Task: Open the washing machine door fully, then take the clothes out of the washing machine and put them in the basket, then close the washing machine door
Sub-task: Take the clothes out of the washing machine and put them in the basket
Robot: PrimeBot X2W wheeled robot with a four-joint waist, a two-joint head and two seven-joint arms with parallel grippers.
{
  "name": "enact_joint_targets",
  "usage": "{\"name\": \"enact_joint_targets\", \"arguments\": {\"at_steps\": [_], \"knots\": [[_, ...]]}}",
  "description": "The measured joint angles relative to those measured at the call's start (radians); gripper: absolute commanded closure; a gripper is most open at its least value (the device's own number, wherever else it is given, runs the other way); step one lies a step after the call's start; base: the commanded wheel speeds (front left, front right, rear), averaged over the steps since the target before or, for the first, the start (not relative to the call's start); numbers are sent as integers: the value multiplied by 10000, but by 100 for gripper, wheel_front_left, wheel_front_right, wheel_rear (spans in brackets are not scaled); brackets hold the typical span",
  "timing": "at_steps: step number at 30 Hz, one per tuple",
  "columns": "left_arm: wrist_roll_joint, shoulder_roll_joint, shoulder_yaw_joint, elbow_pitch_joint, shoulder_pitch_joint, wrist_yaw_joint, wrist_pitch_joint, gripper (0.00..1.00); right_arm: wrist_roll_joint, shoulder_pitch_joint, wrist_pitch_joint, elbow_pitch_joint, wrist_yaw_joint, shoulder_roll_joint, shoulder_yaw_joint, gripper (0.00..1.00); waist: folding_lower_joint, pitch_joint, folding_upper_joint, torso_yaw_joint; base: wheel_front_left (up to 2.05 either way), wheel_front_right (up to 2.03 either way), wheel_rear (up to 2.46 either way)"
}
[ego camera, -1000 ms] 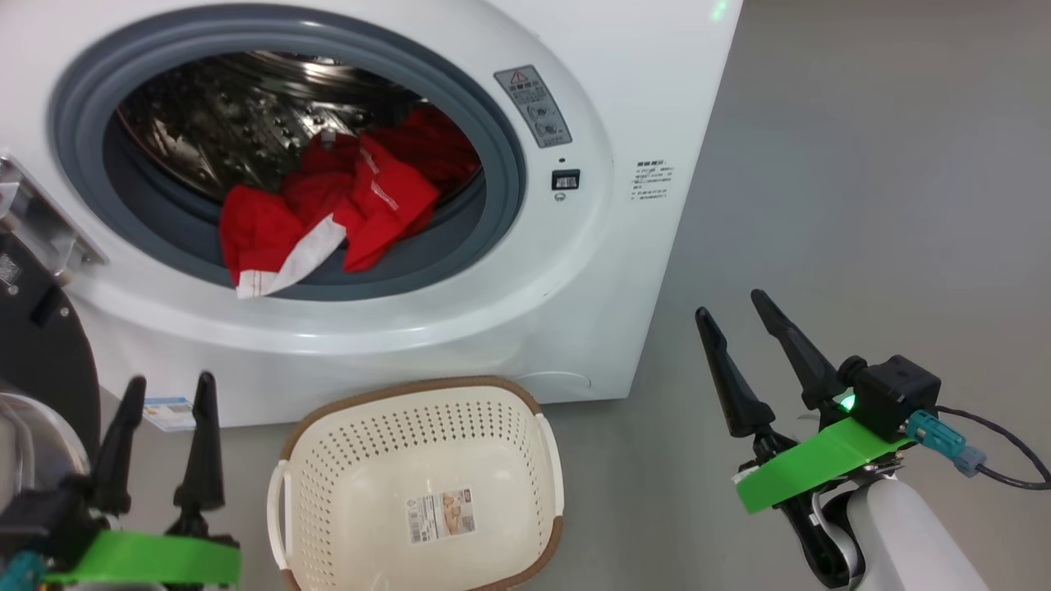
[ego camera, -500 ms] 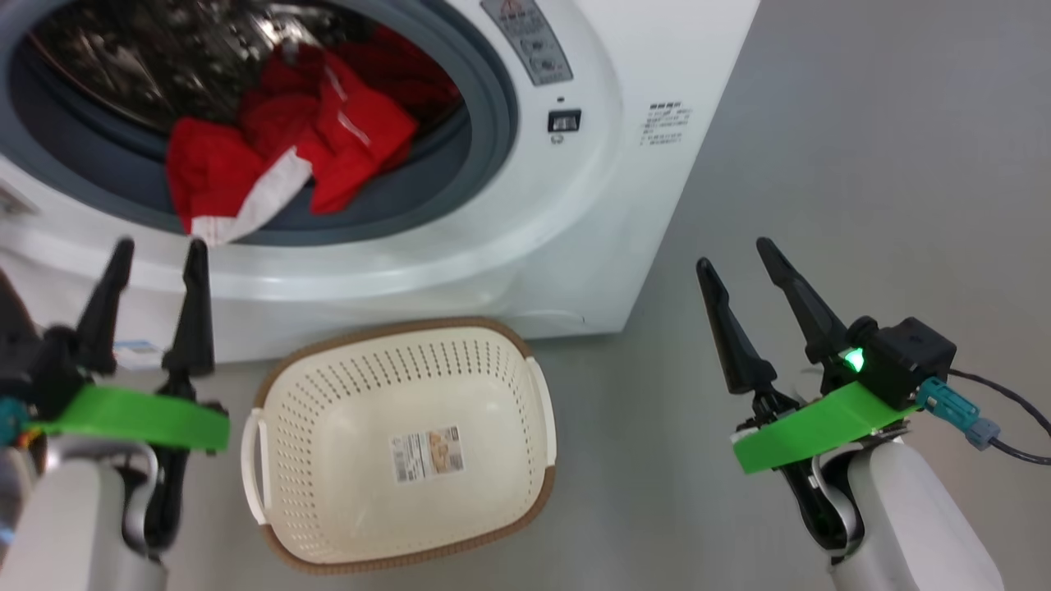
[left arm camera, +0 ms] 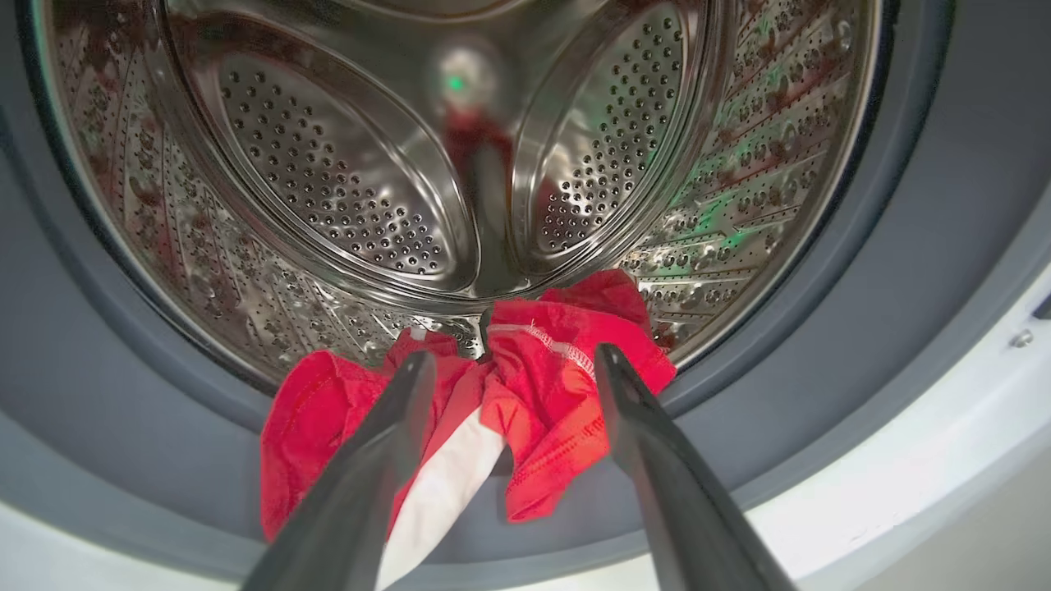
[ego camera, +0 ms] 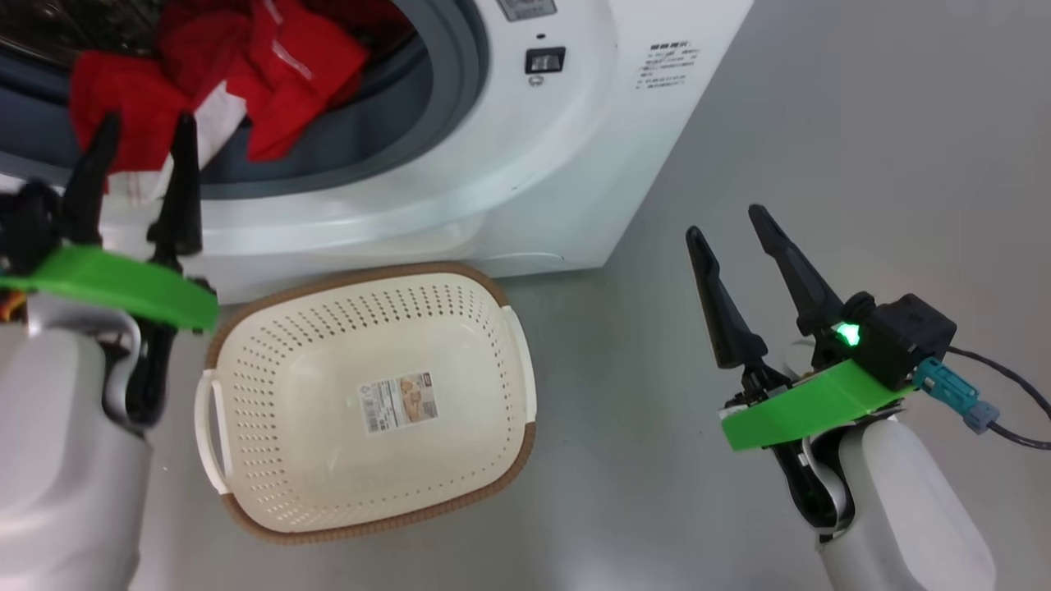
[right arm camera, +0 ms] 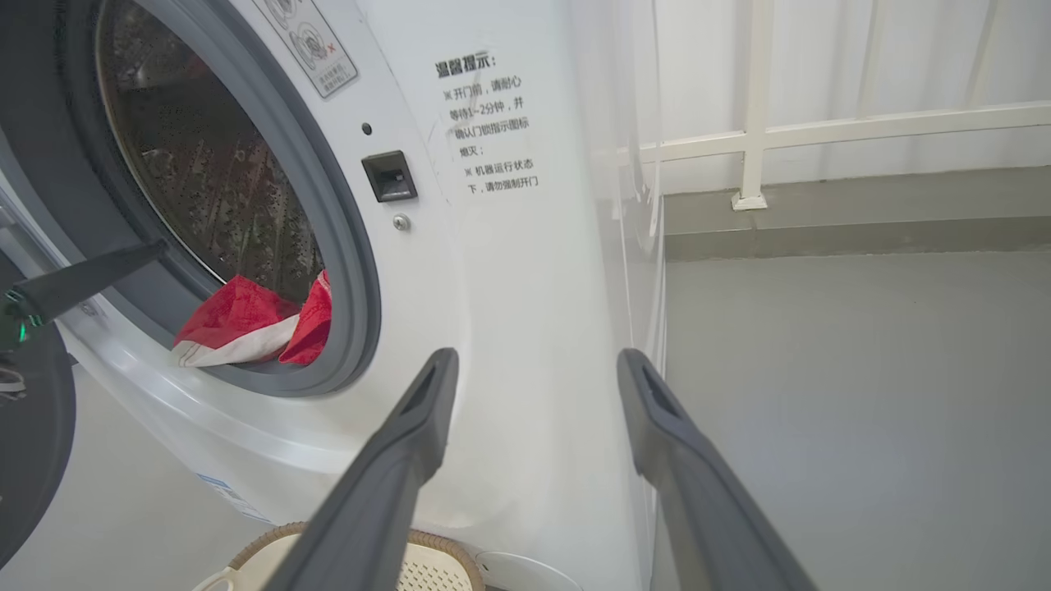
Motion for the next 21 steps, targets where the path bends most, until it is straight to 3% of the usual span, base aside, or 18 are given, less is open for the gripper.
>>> {"name": "enact_joint_targets", "arguments": {"at_steps": [21], "knots": [[-2096, 295, -1873, 3026, -4102, -2, 1195, 0, 48, -705, -2, -351, 0, 176, 71, 0, 0, 1549, 0, -794, 0, 0, 0]]}}
